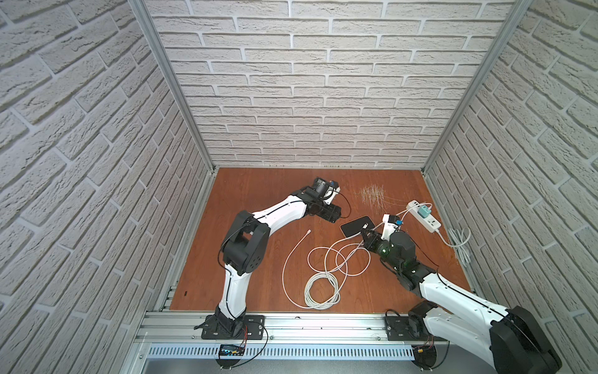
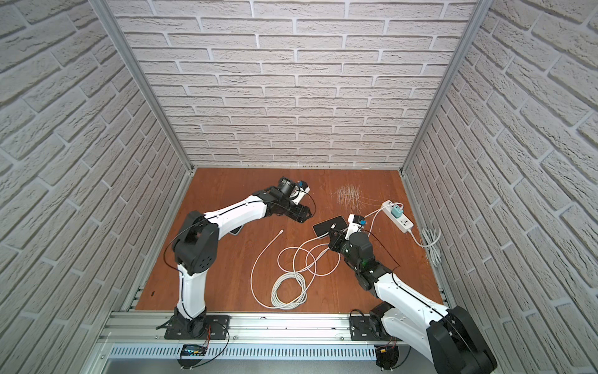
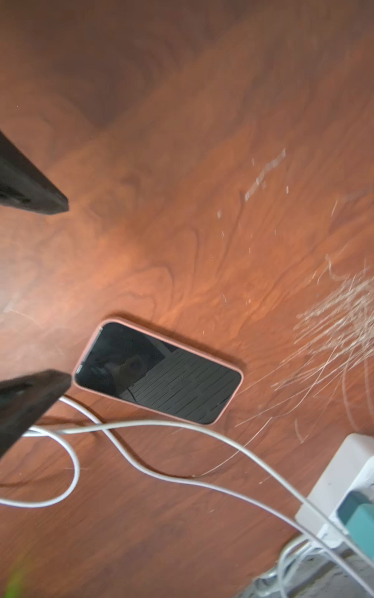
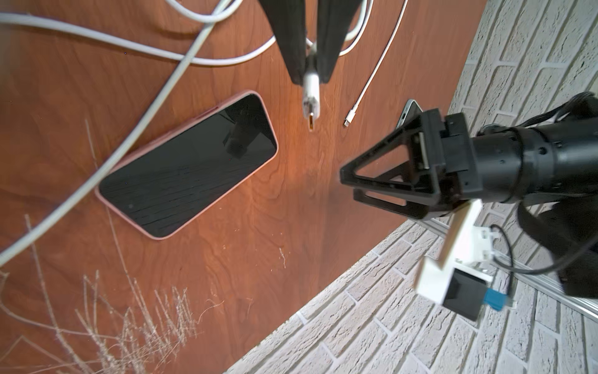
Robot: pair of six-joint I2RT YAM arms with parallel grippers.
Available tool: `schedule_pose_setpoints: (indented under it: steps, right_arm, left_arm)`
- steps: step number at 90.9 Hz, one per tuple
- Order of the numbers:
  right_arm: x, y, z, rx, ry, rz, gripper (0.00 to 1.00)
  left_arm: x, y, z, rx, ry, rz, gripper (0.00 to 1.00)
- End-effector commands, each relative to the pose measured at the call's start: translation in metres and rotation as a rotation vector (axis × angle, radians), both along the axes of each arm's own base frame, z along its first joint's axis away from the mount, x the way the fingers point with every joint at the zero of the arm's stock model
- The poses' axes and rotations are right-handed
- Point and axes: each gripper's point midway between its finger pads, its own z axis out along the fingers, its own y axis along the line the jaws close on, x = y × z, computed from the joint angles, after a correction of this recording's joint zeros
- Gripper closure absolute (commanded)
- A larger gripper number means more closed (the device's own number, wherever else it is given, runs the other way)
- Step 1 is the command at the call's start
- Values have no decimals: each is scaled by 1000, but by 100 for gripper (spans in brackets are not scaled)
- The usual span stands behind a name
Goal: Plug the charging cable into the phone
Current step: Pick up the charging cable from the center of the board, then pick up the phone at the center of the board.
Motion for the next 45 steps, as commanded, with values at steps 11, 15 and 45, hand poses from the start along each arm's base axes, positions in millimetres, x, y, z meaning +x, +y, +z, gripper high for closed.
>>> schedule_pose_setpoints:
  steps: [11, 15, 45]
  right_arm:
    - [2, -8, -2, 1, 2, -45, 97]
    - [2, -8, -3, 0, 3, -44, 97]
    - [4, -5, -3, -3, 3, -35, 97]
  left_arm:
    - [-15, -39, -25, 11, 64, -219, 5]
    - [-15, -43, -29, 22, 62, -235, 4]
    - [-17, -63, -55, 132, 18, -303, 2]
